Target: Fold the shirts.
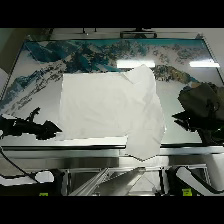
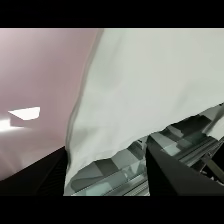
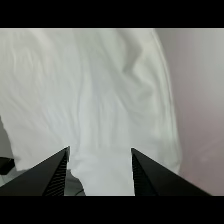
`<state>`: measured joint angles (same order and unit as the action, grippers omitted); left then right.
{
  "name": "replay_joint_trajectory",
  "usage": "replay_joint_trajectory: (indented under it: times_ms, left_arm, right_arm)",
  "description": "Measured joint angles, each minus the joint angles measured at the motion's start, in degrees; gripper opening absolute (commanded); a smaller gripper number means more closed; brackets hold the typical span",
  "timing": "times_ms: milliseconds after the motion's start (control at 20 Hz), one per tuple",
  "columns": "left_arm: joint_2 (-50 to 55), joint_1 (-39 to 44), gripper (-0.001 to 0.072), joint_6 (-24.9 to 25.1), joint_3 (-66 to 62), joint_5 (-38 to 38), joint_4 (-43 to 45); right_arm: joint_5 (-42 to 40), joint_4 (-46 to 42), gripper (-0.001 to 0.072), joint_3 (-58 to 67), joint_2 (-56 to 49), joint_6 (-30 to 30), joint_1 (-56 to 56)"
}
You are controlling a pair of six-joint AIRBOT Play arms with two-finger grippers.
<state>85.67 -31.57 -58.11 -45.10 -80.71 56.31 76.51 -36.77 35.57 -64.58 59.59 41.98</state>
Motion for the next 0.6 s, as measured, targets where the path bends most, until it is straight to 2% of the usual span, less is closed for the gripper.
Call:
replay_joint_trajectory:
  times_ms: [50, 100, 150, 200, 400, 600]
  left_arm:
    - [0.9, 1.3, 0.0376, 0.6, 0.0, -0.3, -0.6]
    - [2.0, 2.4, 0.0212, 1.2, -0.4, -0.3, -0.5]
    - [3.2, 3.3, 0.0086, 1.6, -1.0, -0.2, 0.0]
    - [4.2, 4.0, 0.0017, 1.8, -1.9, -0.3, 0.3]
    - [6.6, 4.7, 0.0019, 2.5, -5.5, -3.8, -0.4]
    - [7.3, 4.2, 0.0019, 2.7, -6.3, -4.5, -0.8]
  right_arm:
    - [-0.5, -0.6, 0.0444, -0.1, 0.0, 0.0, 0.1]
    - [-0.8, -1.5, 0.0444, -0.3, 0.1, 0.0, 0.2]
    - [-1.2, -2.8, 0.0444, -0.3, 0.1, 0.0, 0.3]
    - [-1.7, -4.4, 0.0444, -0.4, 0.1, 0.5, 0.3]
    - [-3.5, -10.0, 0.0444, -0.9, -0.4, 3.0, 0.3]
    - [-7.5, -11.2, 0.0444, -4.0, -2.7, 3.6, -0.6]
